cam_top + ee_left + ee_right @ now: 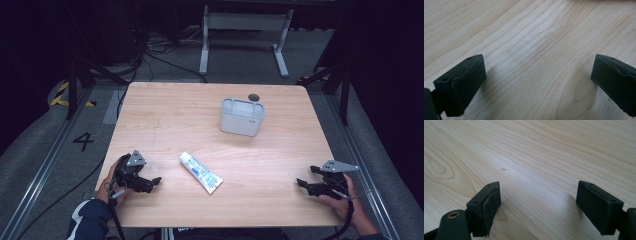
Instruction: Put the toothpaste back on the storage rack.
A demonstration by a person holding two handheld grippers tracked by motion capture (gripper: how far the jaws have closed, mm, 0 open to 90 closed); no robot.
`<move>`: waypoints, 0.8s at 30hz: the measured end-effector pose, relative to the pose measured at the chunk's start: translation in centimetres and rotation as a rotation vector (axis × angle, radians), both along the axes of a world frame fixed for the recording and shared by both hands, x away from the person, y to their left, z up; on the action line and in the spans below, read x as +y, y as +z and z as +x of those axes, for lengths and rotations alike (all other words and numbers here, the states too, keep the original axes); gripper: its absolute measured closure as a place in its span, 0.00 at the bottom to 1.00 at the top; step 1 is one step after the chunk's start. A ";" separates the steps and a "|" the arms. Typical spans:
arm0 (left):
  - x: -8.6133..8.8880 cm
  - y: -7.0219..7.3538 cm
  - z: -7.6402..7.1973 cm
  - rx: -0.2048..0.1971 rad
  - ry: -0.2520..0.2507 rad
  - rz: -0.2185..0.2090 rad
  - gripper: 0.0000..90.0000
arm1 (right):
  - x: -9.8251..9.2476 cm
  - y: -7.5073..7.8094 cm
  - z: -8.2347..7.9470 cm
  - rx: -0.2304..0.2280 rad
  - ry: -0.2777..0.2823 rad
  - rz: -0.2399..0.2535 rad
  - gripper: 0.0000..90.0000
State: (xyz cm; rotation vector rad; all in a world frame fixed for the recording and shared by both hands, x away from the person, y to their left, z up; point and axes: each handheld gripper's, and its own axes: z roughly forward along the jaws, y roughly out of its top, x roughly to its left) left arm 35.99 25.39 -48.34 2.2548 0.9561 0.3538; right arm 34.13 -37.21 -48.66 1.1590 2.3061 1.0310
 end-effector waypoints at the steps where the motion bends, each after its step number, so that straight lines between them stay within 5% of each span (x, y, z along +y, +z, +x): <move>1: 0.0 0.0 0.1 -0.007 -0.003 0.004 0.01 | 0.0 0.0 0.0 0.000 -0.001 0.000 0.23; 13: 0.1 0.1 0.1 0.006 -0.019 0.006 0.01 | 0.0 0.0 0.0 0.000 -0.010 -0.001 0.23; 17: -0.1 0.5 0.5 0.043 -0.036 0.039 0.01 | 0.0 0.0 0.0 0.001 -0.010 -0.001 0.23; 22: -0.5 1.2 0.4 0.043 -0.082 0.057 0.23 | 0.0 0.0 0.0 0.001 -0.011 0.001 0.23; 24: -0.8 1.4 0.3 0.037 -0.090 0.084 0.17 | 0.0 0.0 0.0 0.001 -0.010 -0.001 0.23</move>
